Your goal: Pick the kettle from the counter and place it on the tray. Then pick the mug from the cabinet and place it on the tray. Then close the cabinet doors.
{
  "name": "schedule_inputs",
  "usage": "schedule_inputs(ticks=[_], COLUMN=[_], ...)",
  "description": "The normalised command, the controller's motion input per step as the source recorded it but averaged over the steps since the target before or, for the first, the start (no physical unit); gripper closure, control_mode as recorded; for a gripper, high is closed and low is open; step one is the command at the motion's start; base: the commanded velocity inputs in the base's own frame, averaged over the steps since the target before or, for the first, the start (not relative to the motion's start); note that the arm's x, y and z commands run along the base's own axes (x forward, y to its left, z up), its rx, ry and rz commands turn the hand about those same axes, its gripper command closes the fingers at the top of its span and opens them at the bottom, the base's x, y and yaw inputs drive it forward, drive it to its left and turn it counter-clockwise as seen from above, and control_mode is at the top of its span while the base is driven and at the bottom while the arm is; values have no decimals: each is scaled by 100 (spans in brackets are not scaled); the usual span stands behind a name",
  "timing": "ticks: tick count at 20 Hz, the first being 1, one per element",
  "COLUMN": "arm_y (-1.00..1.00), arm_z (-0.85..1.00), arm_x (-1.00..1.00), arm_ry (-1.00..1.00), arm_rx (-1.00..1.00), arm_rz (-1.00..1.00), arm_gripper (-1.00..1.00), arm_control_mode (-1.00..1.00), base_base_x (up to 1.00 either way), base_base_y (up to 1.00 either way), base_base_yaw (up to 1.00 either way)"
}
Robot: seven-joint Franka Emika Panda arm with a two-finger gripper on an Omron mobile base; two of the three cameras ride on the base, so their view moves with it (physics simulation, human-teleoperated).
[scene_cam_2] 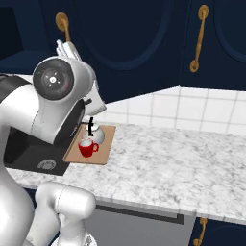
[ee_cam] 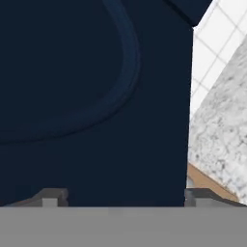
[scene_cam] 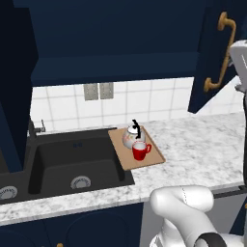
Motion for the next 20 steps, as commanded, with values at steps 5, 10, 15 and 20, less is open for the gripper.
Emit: schedule_inputs(ticks=[5, 10, 15, 20], arm_y=[32, 17, 0, -2], arm_z=[-9, -1, -6, -19], arm_x=[81, 71, 71, 60], arm_ry=[-2, 1, 4, 0], arm_rx=[-15, -23, -17, -3], arm_rz=[0, 0, 0, 1], arm_gripper=[-100, -100, -100, -100], arm_control_mode=[-100, -100, -100, -100], base_base_x=[0, 0, 0, 0], base_base_y=[0, 0, 0, 0], base_base_yaw=[0, 0, 0, 0])
